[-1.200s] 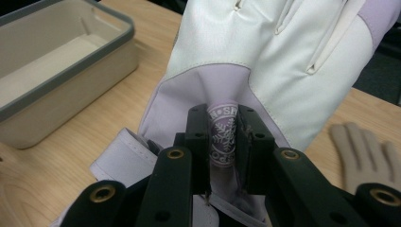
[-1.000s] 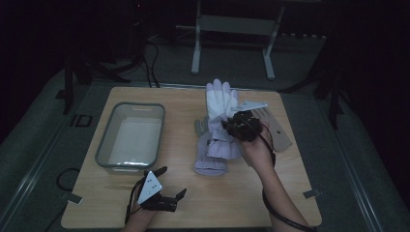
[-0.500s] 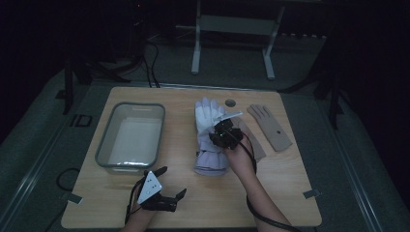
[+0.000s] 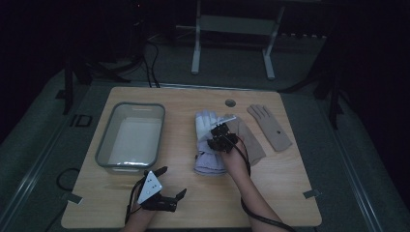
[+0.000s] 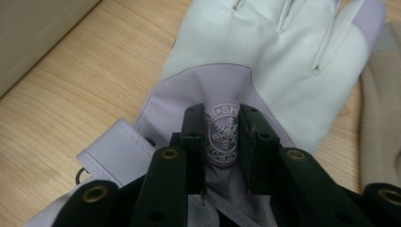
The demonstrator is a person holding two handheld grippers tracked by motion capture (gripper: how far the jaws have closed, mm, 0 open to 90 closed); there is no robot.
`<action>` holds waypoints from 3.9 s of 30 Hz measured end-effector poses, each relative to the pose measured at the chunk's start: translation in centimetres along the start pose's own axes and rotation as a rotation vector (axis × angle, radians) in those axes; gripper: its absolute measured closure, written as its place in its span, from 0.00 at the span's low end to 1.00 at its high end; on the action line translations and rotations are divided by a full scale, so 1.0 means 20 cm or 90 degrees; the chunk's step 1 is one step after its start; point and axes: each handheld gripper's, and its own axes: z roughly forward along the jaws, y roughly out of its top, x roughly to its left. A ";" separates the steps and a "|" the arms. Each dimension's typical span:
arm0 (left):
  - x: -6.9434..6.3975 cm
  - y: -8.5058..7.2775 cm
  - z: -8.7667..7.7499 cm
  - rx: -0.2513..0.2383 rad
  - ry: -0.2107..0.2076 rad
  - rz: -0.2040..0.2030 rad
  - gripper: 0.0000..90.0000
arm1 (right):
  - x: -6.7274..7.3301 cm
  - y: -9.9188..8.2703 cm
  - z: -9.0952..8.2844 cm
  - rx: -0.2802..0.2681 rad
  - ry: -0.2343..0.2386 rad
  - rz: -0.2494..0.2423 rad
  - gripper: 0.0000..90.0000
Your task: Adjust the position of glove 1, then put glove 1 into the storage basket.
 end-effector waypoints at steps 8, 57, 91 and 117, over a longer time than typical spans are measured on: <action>0.00 0.00 0.00 0.002 0.003 -0.007 0.01 | 0.01 -0.03 0.02 0.004 0.003 -0.012 0.79; -0.04 0.36 0.18 0.160 -0.055 -0.087 0.01 | -0.24 -0.19 -0.39 -0.114 0.047 -0.032 0.45; 0.06 0.27 0.54 0.310 -0.022 -0.204 0.23 | -0.25 -0.23 0.01 0.012 0.138 0.088 0.48; 0.10 0.33 0.52 0.316 -0.109 -0.213 0.80 | -0.22 -0.20 -0.02 0.019 0.173 0.110 0.88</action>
